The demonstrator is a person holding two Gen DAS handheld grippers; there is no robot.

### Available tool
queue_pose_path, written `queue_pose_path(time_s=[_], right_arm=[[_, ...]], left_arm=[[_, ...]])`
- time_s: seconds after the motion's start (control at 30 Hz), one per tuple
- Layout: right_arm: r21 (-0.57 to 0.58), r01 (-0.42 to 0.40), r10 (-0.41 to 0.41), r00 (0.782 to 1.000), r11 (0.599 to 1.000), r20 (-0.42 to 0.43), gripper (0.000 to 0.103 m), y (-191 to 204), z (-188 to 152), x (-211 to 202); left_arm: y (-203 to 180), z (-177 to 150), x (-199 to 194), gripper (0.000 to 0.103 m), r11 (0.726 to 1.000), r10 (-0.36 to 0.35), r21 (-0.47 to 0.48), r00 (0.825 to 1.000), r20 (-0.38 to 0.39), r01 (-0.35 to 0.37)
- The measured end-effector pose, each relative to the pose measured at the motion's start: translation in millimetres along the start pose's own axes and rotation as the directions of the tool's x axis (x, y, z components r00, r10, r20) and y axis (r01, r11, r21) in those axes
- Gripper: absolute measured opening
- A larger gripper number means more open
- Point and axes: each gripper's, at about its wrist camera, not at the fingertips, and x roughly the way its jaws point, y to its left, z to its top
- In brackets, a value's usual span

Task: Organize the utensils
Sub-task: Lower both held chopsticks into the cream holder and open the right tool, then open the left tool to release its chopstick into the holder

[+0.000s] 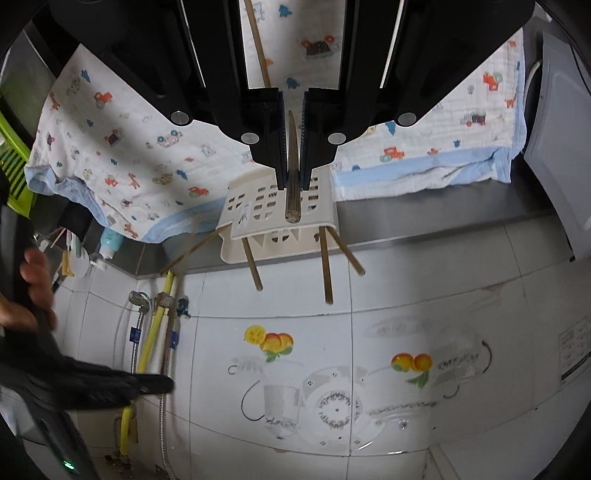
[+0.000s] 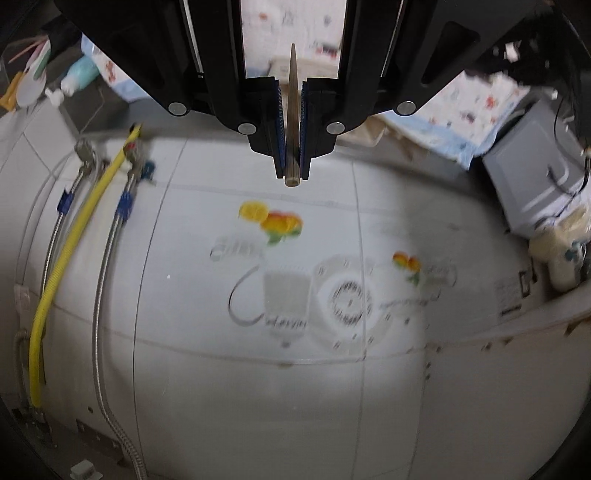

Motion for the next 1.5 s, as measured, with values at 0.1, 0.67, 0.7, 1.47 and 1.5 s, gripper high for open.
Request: queue_pose_path(time_s=[0.1, 0.67, 0.7, 1.47, 1.5], right_arm=[[0.025, 0.017, -0.018, 0.999, 1.000, 0.038, 0.007, -5, 13, 16], [0.052, 0.022, -0.018, 0.997, 0.998, -0.070, 0.007, -14, -29, 107], [0.049, 0.021, -0.017, 0.997, 0.999, -0.079, 0.007, -15, -32, 109], [-0.035, -0.009, 0.008, 0.999, 0.999, -0.042, 0.031, -13, -65, 34], [-0.027, -0.028, 0.026, 0.998, 0.999, -0.050, 0.031, -12, -72, 30]], left_arm=[[-1, 10, -1, 0.005, 1.000, -0.008, 0.004, 1.000, 0.018, 0.008], [-14, 100, -15, 0.005, 0.999, -0.008, 0.051, 0.979, 0.205, -0.003], [-14, 104, -14, 0.005, 0.999, -0.004, 0.052, 0.977, 0.214, -0.007], [5, 127, 64, 0.005, 0.995, 0.099, -0.033, 0.981, 0.168, -0.094], [7, 126, 67, 0.006, 0.994, 0.103, -0.039, 0.982, 0.159, -0.098]])
